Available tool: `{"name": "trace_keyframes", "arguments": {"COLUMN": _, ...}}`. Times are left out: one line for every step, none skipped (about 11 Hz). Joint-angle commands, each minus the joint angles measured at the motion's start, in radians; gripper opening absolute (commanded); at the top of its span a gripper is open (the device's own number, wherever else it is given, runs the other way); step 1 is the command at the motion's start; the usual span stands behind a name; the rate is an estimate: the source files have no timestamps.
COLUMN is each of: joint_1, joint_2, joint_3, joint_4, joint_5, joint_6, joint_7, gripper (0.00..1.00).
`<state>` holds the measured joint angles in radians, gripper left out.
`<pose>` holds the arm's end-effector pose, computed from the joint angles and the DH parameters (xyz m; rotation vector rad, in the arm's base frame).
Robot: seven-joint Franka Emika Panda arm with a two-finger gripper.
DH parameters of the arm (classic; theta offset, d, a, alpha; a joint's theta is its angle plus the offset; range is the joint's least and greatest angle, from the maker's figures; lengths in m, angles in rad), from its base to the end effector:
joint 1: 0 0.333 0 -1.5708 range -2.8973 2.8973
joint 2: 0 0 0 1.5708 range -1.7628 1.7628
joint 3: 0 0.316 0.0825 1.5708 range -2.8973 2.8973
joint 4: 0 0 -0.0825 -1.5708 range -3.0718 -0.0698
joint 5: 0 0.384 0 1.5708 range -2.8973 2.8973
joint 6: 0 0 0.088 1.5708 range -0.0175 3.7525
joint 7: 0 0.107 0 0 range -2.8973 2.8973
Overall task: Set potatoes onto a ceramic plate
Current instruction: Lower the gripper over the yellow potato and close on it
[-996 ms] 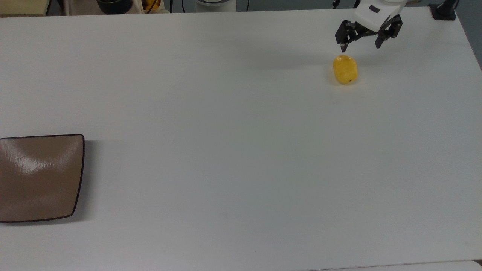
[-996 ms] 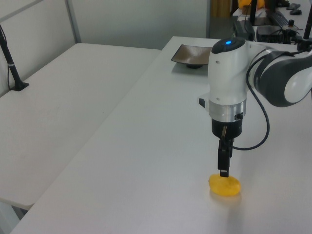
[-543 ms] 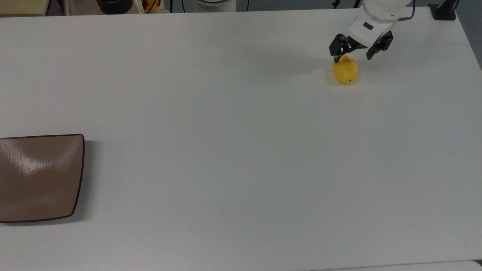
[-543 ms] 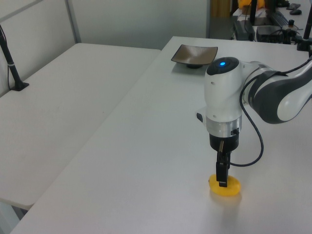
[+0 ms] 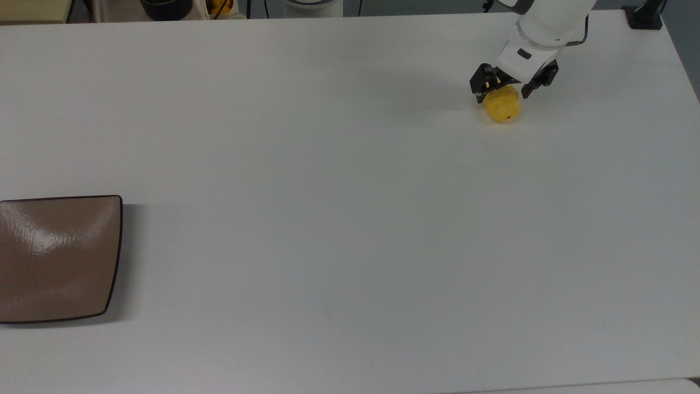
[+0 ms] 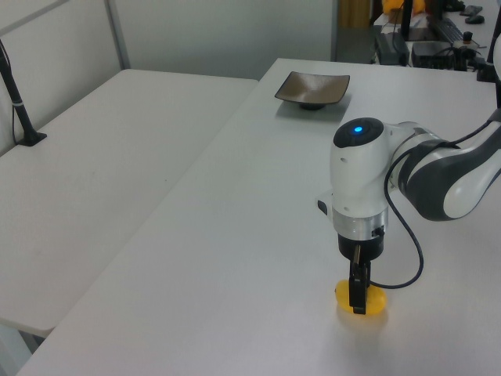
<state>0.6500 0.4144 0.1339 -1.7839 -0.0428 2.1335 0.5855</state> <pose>0.4612 0.4480 0.3200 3.0987 0.3309 -0.0917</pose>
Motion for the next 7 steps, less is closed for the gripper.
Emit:
{"name": "trace_keyframes", "arguments": {"joint_1": 0.007, "joint_2": 0.015, "joint_3": -0.002, "joint_4": -0.028, "joint_5": -0.017, "joint_6": 0.049, "joint_7": 0.028, "gripper": 0.93}}
{"name": "trace_keyframes", "arguments": {"joint_1": 0.007, "joint_2": 0.02, "joint_3": -0.002, "joint_4": -0.028, "joint_5": -0.017, "joint_6": 0.069, "joint_7": 0.027, "gripper": 0.82}}
{"name": "trace_keyframes", "arguments": {"joint_1": 0.005, "joint_2": 0.021, "joint_3": -0.002, "joint_4": -0.028, "joint_5": -0.017, "joint_6": 0.071, "joint_7": 0.027, "gripper": 0.66}}
{"name": "trace_keyframes", "arguments": {"joint_1": 0.005, "joint_2": 0.021, "joint_3": -0.002, "joint_4": -0.028, "joint_5": -0.017, "joint_6": 0.071, "joint_7": 0.027, "gripper": 0.45}}
{"name": "trace_keyframes", "arguments": {"joint_1": 0.005, "joint_2": 0.021, "joint_3": -0.002, "joint_4": -0.028, "joint_5": -0.017, "joint_6": 0.071, "joint_7": 0.025, "gripper": 0.31}}
{"name": "trace_keyframes", "arguments": {"joint_1": 0.005, "joint_2": 0.02, "joint_3": -0.002, "joint_4": -0.028, "joint_5": -0.017, "joint_6": 0.069, "joint_7": 0.025, "gripper": 0.18}}
{"name": "trace_keyframes", "arguments": {"joint_1": 0.005, "joint_2": 0.017, "joint_3": -0.002, "joint_4": -0.026, "joint_5": -0.017, "joint_6": 0.066, "joint_7": 0.025, "gripper": 0.11}}
